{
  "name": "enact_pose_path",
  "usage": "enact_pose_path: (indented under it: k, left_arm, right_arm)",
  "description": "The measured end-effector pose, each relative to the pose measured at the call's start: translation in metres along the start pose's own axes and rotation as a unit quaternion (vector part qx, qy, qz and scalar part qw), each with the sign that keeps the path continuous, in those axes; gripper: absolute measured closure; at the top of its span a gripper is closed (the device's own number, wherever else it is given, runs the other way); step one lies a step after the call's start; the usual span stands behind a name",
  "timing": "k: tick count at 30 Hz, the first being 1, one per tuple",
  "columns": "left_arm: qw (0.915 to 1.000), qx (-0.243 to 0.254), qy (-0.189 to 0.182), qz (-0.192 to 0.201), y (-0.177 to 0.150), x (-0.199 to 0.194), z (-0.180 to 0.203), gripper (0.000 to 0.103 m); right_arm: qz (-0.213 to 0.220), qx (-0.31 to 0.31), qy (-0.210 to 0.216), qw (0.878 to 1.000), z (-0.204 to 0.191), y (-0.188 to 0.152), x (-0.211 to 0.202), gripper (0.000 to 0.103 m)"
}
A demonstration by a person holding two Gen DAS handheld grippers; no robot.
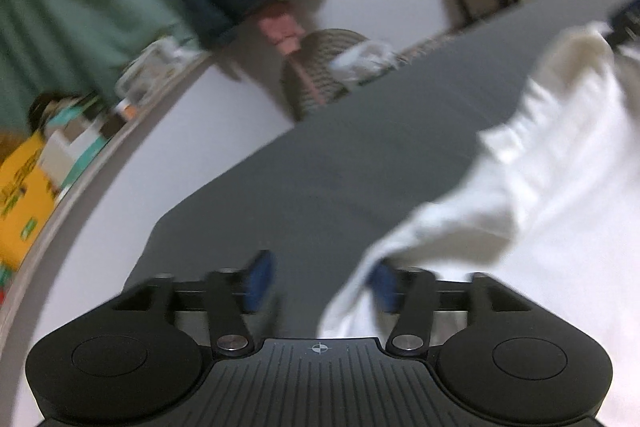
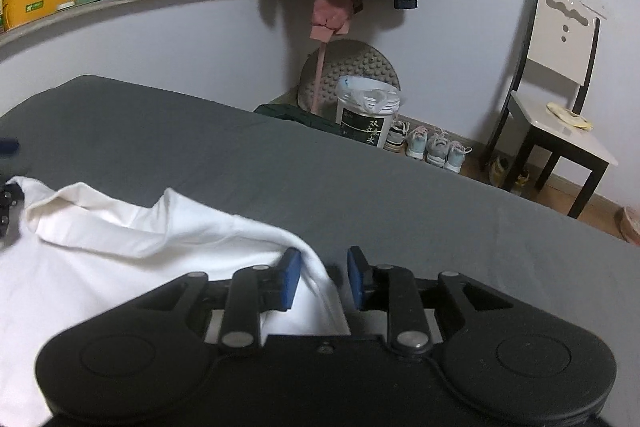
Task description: Fold clothes
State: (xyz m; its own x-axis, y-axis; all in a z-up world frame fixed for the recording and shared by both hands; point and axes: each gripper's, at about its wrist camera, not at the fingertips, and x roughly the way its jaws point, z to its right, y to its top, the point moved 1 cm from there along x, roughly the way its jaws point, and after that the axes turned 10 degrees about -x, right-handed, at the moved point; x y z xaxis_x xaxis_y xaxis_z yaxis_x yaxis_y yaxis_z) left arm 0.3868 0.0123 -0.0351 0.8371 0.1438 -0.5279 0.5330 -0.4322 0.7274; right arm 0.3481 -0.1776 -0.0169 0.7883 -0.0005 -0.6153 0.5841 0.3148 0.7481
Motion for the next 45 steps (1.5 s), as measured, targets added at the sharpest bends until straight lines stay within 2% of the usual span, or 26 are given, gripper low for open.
enact_pose_path:
  k: [2,6,8,11,14,16,19,21,22,24,27,31,32,35,37,38,39,40,42,45]
  left_arm:
    - [0.9998,-0.017,0.003,-0.006,0.004,0.007,-0.009,0.032]
    - [0.9978,-0.052,-0.003,-0.042,0.007,0.03,-0.016,0.032]
    - [0.9942,-0.087,-0.002,-0.063,0.007,0.043,-0.02,0.031]
    - [0.983,-0.161,-0.009,-0.088,0.004,0.052,-0.029,0.031]
    - [0.9659,-0.232,-0.018,-0.113,0.002,0.058,-0.041,0.031]
    - [0.9737,-0.204,-0.013,-0.101,0.0,0.049,-0.038,0.031]
    - [0.9871,-0.15,-0.002,-0.055,-0.009,0.013,-0.034,0.031]
    - [0.9887,-0.147,-0.015,-0.023,-0.024,-0.027,-0.035,0.031]
    - [0.9869,-0.158,-0.028,-0.014,-0.033,-0.05,-0.037,0.031]
    - [0.9811,-0.185,-0.055,-0.004,-0.05,-0.094,-0.04,0.031]
    - [0.9614,-0.253,-0.109,-0.005,-0.083,-0.165,-0.04,0.031]
    - [0.9402,-0.309,-0.142,0.024,-0.129,-0.232,-0.035,0.031]
    - [0.9386,-0.312,-0.143,0.038,-0.14,-0.243,-0.031,0.031]
    - [0.9421,-0.294,-0.148,0.061,-0.163,-0.252,-0.019,0.031]
    - [0.9451,-0.278,-0.167,0.042,-0.17,-0.248,-0.014,0.031]
    - [0.9424,-0.28,-0.178,0.045,-0.173,-0.248,-0.014,0.031]
    - [0.9401,-0.282,-0.186,0.048,-0.174,-0.247,-0.014,0.031]
    - [0.9394,-0.28,-0.192,0.049,-0.175,-0.247,-0.012,0.031]
    - [0.9424,-0.27,-0.191,0.049,-0.173,-0.245,-0.004,0.031]
    - [0.951,-0.236,-0.19,0.061,-0.171,-0.243,0.003,0.031]
  right_arm:
    - [0.003,-0.005,0.003,1.0,0.0,0.001,-0.001,0.076]
    - [0.012,-0.023,-0.002,1.0,-0.01,0.008,0.006,0.061]
    - [0.0,-0.031,-0.009,0.999,-0.015,0.01,0.014,0.061]
    - [-0.009,-0.027,-0.013,1.0,-0.017,0.01,0.02,0.061]
    - [-0.005,0.002,-0.006,1.0,-0.007,0.005,0.015,0.061]
    - [-0.003,0.022,-0.002,1.0,-0.001,0.002,0.012,0.061]
    - [0.002,0.052,0.01,0.999,0.014,-0.007,-0.003,0.06]
    - [0.001,0.089,0.036,0.995,0.034,-0.027,-0.032,0.06]
    - [-0.001,0.109,0.05,0.993,0.045,-0.039,-0.048,0.06]
    - [-0.024,0.134,0.077,0.988,0.059,-0.064,-0.076,0.06]
    - [-0.053,0.151,0.096,0.982,0.066,-0.101,-0.115,0.061]
    - [-0.087,0.174,0.101,0.976,0.063,-0.142,-0.153,0.063]
    - [-0.096,0.184,0.106,0.973,0.061,-0.15,-0.158,0.063]
    - [-0.094,0.2,0.114,0.968,0.05,-0.162,-0.167,0.063]
    - [-0.08,0.215,0.115,0.966,0.041,-0.163,-0.17,0.066]
    - [-0.081,0.227,0.124,0.962,0.035,-0.162,-0.168,0.083]
    - [-0.09,0.238,0.128,0.959,0.028,-0.163,-0.163,0.088]
    - [-0.088,0.238,0.111,0.961,0.022,-0.161,-0.163,0.089]
    - [-0.088,0.236,0.077,0.965,0.016,-0.154,-0.164,0.099]
    - [-0.084,0.246,0.02,0.965,0.026,-0.141,-0.168,0.1]
